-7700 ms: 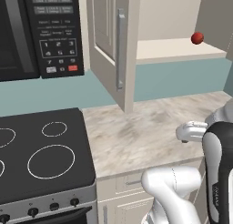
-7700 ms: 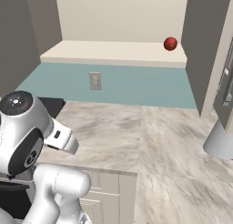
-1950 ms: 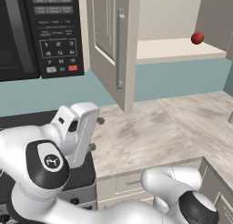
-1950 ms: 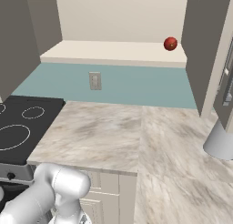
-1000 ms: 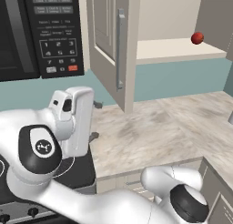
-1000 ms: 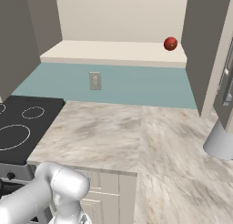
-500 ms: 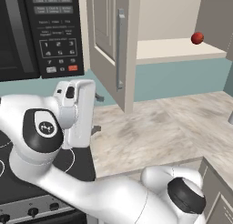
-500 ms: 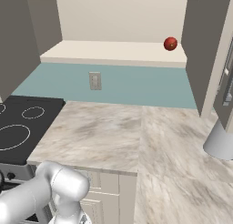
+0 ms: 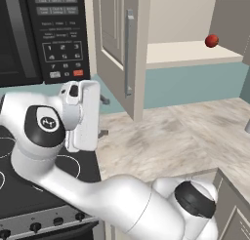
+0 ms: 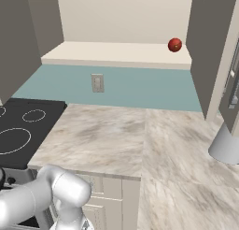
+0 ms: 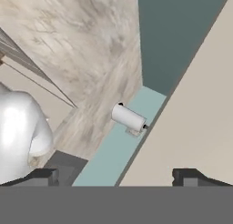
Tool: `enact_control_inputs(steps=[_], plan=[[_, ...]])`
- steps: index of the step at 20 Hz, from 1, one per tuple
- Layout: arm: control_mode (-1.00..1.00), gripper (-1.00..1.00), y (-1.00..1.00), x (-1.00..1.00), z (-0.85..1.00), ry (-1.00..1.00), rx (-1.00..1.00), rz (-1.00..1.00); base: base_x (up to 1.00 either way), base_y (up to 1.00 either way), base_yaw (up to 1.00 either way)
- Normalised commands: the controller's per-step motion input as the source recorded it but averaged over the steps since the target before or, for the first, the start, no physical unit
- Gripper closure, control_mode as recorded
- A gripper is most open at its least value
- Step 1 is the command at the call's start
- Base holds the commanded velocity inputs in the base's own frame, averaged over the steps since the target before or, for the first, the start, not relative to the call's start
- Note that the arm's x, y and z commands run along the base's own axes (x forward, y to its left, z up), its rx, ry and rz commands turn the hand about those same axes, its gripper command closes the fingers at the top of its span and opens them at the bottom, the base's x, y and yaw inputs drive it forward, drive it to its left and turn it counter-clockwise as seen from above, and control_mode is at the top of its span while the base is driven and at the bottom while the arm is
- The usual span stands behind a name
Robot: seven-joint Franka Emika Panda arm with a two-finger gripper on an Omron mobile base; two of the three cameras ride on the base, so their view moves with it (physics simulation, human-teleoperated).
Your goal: Pick the avocado and bread from the counter and place them on the plate. Then pick the jam from the cabinet and place it next to the plate. Lastly close the cabinet door.
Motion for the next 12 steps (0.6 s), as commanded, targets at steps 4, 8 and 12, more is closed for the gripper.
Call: enact_control_inputs(steps=[4,8,12], plan=[[-1.0,-1.0,0.0,0.23,0.07,0.14,-0.04,0.0,0.0,0.0,0.0],[-1.0,-1.0,0.0,0.09,0.19,0.1,-0.09,0.0,0.0,0.0,0.0],[-1.0,-1.0,0.0,0.0,0.2,0.01,-0.16,0.0,0.0,0.0,0.0]])
